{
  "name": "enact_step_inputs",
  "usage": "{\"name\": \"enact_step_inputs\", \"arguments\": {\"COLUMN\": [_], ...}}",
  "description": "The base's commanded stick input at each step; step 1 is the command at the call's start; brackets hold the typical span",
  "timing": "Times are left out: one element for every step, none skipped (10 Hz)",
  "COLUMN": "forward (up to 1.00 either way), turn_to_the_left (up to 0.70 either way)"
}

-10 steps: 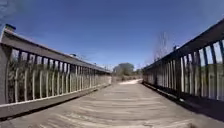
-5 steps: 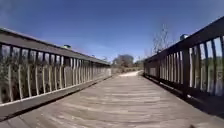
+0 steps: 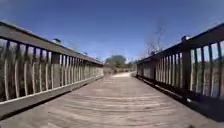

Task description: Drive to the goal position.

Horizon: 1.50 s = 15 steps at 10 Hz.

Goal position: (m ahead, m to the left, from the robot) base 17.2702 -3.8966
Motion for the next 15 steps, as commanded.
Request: {"name": "enact_step_inputs", "arguments": {"forward": [0.50, 0.50, 0.50, 0.50, 0.50, 0.50, 0.50, 0.50, 0.50, 0.50, 0.50, 0.50, 0.50, 0.50, 0.50], "turn_to_the_left": [0.00, 0.00, 0.00, -0.50, -0.48, -0.06, 0.00, 0.00, 0.00, 0.00, 0.00, 0.00, 0.00, 0.00, 0.00]}}
